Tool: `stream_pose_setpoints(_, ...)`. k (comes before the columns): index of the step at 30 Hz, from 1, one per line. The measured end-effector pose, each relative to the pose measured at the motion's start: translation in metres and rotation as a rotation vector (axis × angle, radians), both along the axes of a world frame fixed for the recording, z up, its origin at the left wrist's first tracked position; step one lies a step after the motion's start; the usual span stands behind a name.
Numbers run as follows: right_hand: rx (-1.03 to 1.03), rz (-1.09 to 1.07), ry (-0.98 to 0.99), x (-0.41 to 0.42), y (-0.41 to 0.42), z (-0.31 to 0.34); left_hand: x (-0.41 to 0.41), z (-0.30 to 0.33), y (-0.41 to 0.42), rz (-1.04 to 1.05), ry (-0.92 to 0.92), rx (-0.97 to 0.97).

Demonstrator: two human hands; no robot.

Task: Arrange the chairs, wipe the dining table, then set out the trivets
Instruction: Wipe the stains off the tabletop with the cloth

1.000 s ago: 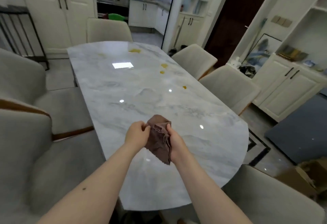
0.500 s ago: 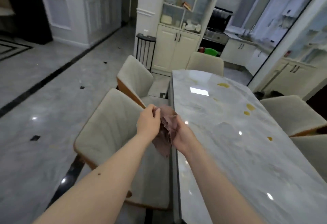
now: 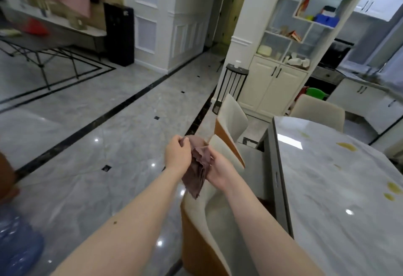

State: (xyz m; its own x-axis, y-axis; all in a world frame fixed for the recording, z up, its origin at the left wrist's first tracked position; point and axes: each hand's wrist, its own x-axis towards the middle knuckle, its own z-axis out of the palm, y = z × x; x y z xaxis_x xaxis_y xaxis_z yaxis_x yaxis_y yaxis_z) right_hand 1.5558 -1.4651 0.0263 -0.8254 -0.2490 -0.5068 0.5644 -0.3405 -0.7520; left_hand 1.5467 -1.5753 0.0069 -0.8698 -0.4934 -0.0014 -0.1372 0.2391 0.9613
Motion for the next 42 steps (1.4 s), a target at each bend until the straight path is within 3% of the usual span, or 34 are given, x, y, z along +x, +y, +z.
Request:
stream_pose_setpoints(11,0.062,0.153,0.059,-0.067,-0.141,-0.017,-0.067,-0.029,-0.155,0.096,-0.075,0.048)
stream_pose_setpoints(26,0.079,0.184,0.128,-0.272,-0.240,-0.046,-0.233,-0.039,-0.274,0.176,-0.077,-0.027)
stream_pose_setpoints(35,0.059,0.165,0.122,-0.373,-0.296,-0.057,-0.338,-0.052,-0.334,0.117,-0.099,0.001)
stream_pose_setpoints(42,0.040,0.008,0.100,-0.453,-0.342,-0.052,-0.449,-0.061,-0.381,-0.023,-0.132,0.016)
